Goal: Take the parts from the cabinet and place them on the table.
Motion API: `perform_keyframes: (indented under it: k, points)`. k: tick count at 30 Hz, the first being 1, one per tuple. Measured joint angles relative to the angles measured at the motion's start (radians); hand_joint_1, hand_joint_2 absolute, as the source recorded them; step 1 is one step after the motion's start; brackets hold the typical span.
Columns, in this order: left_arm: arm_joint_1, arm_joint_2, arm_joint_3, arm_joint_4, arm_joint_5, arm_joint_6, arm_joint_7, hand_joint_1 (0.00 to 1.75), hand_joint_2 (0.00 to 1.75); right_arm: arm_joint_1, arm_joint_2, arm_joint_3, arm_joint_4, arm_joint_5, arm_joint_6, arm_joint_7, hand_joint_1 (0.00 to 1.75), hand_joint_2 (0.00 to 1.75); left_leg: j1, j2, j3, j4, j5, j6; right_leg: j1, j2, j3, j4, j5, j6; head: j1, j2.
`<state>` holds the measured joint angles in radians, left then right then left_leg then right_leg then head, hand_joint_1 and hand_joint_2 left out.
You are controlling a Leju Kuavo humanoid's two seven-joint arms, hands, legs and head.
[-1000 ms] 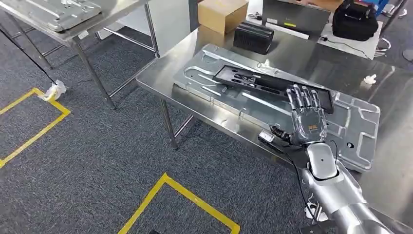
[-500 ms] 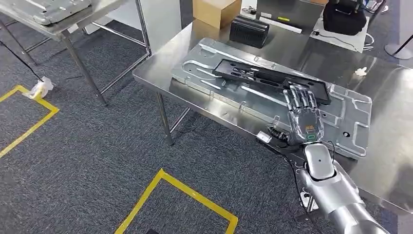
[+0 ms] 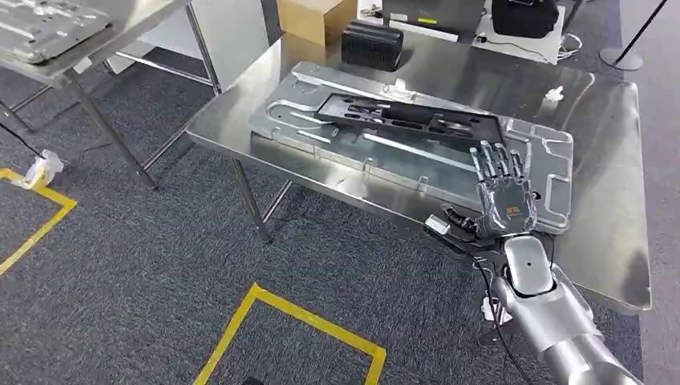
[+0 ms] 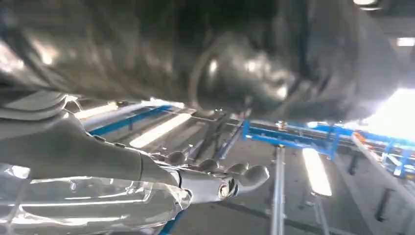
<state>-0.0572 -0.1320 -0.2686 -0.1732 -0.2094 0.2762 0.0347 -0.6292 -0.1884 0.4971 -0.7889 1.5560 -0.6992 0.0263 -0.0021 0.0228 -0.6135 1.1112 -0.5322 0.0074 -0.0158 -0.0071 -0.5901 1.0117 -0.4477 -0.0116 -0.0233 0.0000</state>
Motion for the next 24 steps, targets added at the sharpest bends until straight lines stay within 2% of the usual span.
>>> perform_keyframes:
  k: [2, 3, 4, 5, 7, 8, 9, 10, 12, 13, 14, 15, 16, 17, 19, 20, 21, 22, 23, 24]
  points:
    - [0.003, 0.0, 0.0, 0.0, 0.0, 0.0, 0.0, 0.0, 0.0, 0.002, 0.004, 0.0, 0.0, 0.0, 0.0, -0.001, 0.0, 0.0, 0.005, -0.013, -0.072, 0.155, -0.071, -0.006, 0.001, 0.015, -0.004, 0.001, 0.001, -0.001, 0.001, 0.0]
    - [0.005, 0.001, 0.0, 0.0, 0.0, 0.0, 0.0, 0.0, 0.0, 0.003, 0.005, 0.0, 0.0, 0.0, 0.0, -0.002, 0.0, 0.0, 0.005, -0.014, -0.099, 0.211, -0.084, -0.008, 0.001, 0.024, -0.006, 0.003, 0.001, -0.001, 0.001, 0.0]
    - [0.007, 0.001, 0.0, 0.0, 0.0, 0.0, 0.0, 0.0, 0.0, 0.004, 0.005, 0.0, 0.0, 0.0, 0.0, -0.002, 0.0, 0.0, 0.006, -0.014, -0.102, 0.218, -0.071, -0.009, 0.001, 0.032, -0.007, 0.006, 0.001, -0.001, 0.001, 0.0]
    - [0.007, 0.001, 0.0, 0.0, 0.0, 0.0, 0.0, 0.0, 0.0, 0.005, 0.005, 0.0, 0.0, 0.0, 0.0, -0.002, 0.0, 0.0, 0.008, -0.014, -0.083, 0.177, -0.036, -0.008, 0.0, 0.042, -0.007, 0.009, 0.0, -0.001, 0.001, 0.0]
    - [0.005, 0.001, 0.0, 0.0, 0.0, 0.0, 0.0, 0.0, 0.0, 0.004, 0.006, 0.0, 0.0, 0.0, 0.0, -0.002, 0.0, 0.0, 0.011, -0.026, -0.002, 0.01, 0.056, -0.002, 0.0, 0.061, -0.007, 0.015, -0.003, 0.004, 0.0, 0.0]
    - [0.004, 0.002, 0.001, 0.0, 0.0, 0.0, 0.0, 0.0, 0.0, 0.004, 0.009, 0.0, 0.0, 0.0, 0.0, -0.002, 0.0, 0.0, 0.013, -0.056, 0.025, -0.059, 0.07, 0.002, -0.001, 0.067, -0.009, 0.018, -0.004, 0.007, 0.001, 0.0]
    - [0.005, 0.002, 0.001, 0.0, 0.0, 0.0, 0.0, 0.0, 0.0, 0.003, 0.009, 0.0, 0.0, 0.0, 0.0, -0.002, 0.0, 0.0, 0.013, -0.078, 0.033, -0.065, 0.057, 0.004, 0.003, 0.071, -0.013, 0.02, -0.004, 0.011, 0.001, 0.0]
    - [0.003, 0.002, 0.002, 0.0, 0.0, 0.0, 0.0, 0.0, 0.0, 0.002, 0.009, 0.0, 0.0, 0.0, 0.0, -0.002, 0.0, 0.0, 0.014, -0.073, 0.034, -0.076, 0.06, 0.006, 0.002, 0.082, -0.022, 0.024, 0.0, 0.019, 0.002, 0.0]
    - [0.004, 0.002, 0.002, 0.0, 0.0, 0.0, 0.0, 0.0, 0.0, 0.004, 0.009, 0.0, 0.0, 0.0, 0.0, -0.002, 0.0, 0.0, 0.008, -0.063, 0.032, -0.076, 0.062, 0.012, -0.002, 0.093, -0.025, 0.019, 0.006, 0.031, 0.001, 0.0]
    - [0.005, 0.002, 0.002, 0.0, 0.0, 0.001, 0.0, 0.0, 0.0, 0.004, 0.008, 0.0, 0.0, 0.0, 0.0, -0.002, 0.0, 0.0, 0.012, -0.053, 0.035, -0.087, 0.07, 0.024, -0.001, 0.104, -0.025, 0.014, 0.01, 0.043, 0.002, 0.0]
    - [0.003, 0.002, 0.002, 0.0, 0.0, 0.001, 0.0, 0.0, 0.0, 0.006, 0.006, -0.001, 0.0, 0.0, 0.0, -0.002, 0.0, 0.0, 0.018, -0.04, 0.039, -0.1, 0.078, 0.035, -0.006, 0.089, -0.027, 0.018, 0.003, 0.044, 0.001, 0.0]
    - [0.001, 0.003, 0.002, 0.0, -0.001, 0.001, 0.0, 0.0, 0.0, 0.004, 0.005, -0.003, 0.0, 0.0, 0.0, -0.002, 0.0, 0.0, 0.016, -0.037, 0.04, -0.103, 0.08, 0.04, -0.001, 0.058, -0.037, 0.04, -0.017, 0.045, 0.007, 0.0]
    - [0.001, 0.002, 0.002, 0.0, -0.001, 0.0, 0.0, 0.0, 0.0, 0.0, 0.005, -0.004, 0.0, 0.0, 0.0, -0.002, 0.0, 0.0, 0.015, -0.028, 0.039, -0.104, 0.082, 0.042, -0.001, 0.029, -0.072, 0.115, -0.063, 0.049, 0.01, 0.0]
    - [0.002, 0.002, 0.002, 0.0, -0.001, 0.0, 0.001, 0.0, 0.0, 0.0, 0.005, -0.005, 0.0, 0.0, 0.0, -0.002, 0.0, 0.0, 0.014, -0.02, 0.037, -0.104, 0.082, 0.042, -0.001, 0.018, -0.114, 0.206, -0.104, 0.053, 0.011, 0.0]
    - [0.005, 0.002, 0.002, 0.0, -0.001, 0.0, 0.002, 0.0, 0.0, 0.007, 0.005, -0.005, 0.001, 0.0, 0.0, -0.003, 0.0, 0.0, 0.011, -0.003, 0.036, -0.103, 0.081, 0.043, -0.001, 0.012, -0.167, 0.318, -0.135, 0.056, 0.011, 0.0]
    - [0.005, 0.003, 0.002, 0.0, -0.002, 0.0, 0.003, 0.0, 0.0, 0.009, 0.005, -0.005, 0.004, 0.0, 0.0, -0.004, 0.0, 0.0, 0.01, 0.007, 0.036, -0.102, 0.08, 0.043, -0.001, 0.012, -0.162, 0.308, -0.116, 0.055, 0.011, 0.0]
    - [0.005, 0.003, 0.002, 0.0, -0.002, 0.0, 0.003, 0.0, 0.0, 0.009, 0.005, -0.005, 0.005, 0.0, 0.0, -0.006, 0.0, 0.0, 0.009, 0.014, 0.036, -0.1, 0.079, 0.043, -0.001, 0.011, -0.136, 0.257, -0.083, 0.052, 0.01, 0.0]
    - [0.003, 0.003, 0.002, 0.0, -0.002, 0.0, 0.003, 0.0, 0.0, 0.007, 0.005, -0.005, 0.005, 0.0, 0.0, -0.007, 0.0, 0.0, 0.008, 0.022, 0.038, -0.098, 0.077, 0.042, 0.001, 0.005, -0.085, 0.166, -0.037, 0.047, 0.011, 0.0]
    - [0.002, 0.002, 0.002, 0.0, -0.002, 0.0, 0.003, 0.0, 0.0, 0.005, 0.005, -0.006, 0.005, 0.0, 0.0, -0.008, 0.0, 0.0, 0.008, 0.028, 0.039, -0.096, 0.074, 0.04, 0.004, -0.01, -0.035, 0.074, 0.001, 0.041, 0.011, 0.0]
    - [0.001, 0.002, 0.002, 0.0, -0.002, 0.0, 0.003, 0.0, 0.0, 0.0, 0.005, -0.007, 0.005, 0.0, 0.0, -0.008, 0.0, 0.0, 0.003, 0.035, 0.04, -0.095, 0.072, 0.036, 0.014, -0.05, -0.006, 0.013, -0.007, 0.032, 0.011, 0.0]
